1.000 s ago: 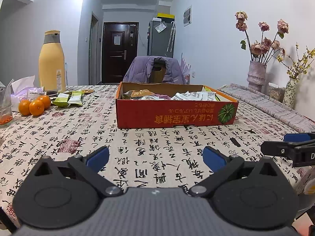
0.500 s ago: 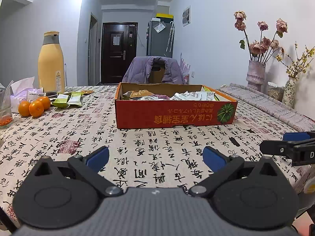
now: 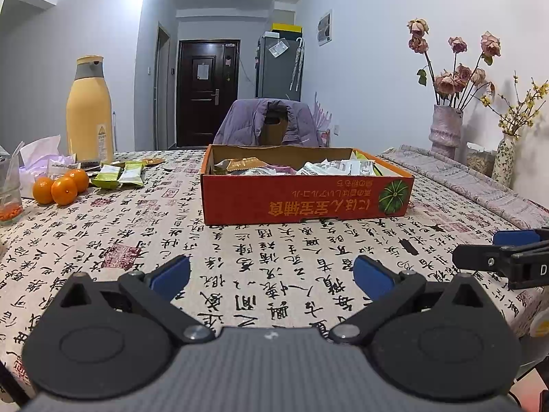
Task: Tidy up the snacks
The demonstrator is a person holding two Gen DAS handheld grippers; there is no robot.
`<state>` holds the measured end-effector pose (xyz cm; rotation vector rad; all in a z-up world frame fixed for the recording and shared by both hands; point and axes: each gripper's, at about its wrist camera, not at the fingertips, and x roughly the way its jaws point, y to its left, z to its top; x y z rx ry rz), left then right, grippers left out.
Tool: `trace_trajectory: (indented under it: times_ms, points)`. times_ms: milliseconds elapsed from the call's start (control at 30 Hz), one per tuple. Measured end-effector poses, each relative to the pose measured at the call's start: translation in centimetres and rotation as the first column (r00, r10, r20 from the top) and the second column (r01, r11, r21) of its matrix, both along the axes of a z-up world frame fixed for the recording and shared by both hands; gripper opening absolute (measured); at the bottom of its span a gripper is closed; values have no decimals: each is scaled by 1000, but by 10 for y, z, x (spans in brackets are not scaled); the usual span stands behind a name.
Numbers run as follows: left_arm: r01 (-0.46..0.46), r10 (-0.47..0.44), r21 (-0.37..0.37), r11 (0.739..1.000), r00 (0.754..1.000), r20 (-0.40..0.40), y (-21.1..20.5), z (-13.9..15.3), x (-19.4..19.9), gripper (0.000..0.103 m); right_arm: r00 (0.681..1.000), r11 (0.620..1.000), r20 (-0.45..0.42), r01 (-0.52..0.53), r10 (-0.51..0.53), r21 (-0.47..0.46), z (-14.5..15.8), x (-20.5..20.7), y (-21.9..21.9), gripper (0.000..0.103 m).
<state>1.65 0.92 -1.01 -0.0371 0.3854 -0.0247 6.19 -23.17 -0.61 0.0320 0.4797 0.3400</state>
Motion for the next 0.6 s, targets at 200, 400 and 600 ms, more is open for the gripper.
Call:
trace_trajectory:
  times_ms: [200,400,600]
  points:
    - [-3,3,2,1000,1000,2,0,0,-1,103,1000,1000,0,1,-1,0,0,0,0,103]
    - [-2,2,-4,1000,1000,2,0,0,-1,103,1000,1000,-1,0,0,0,0,0,0,103]
    - [-2,2,-5,1000,1000,9,0,-1,-2,103,1000,1000,-4,0,0,1,-1,0,0,103]
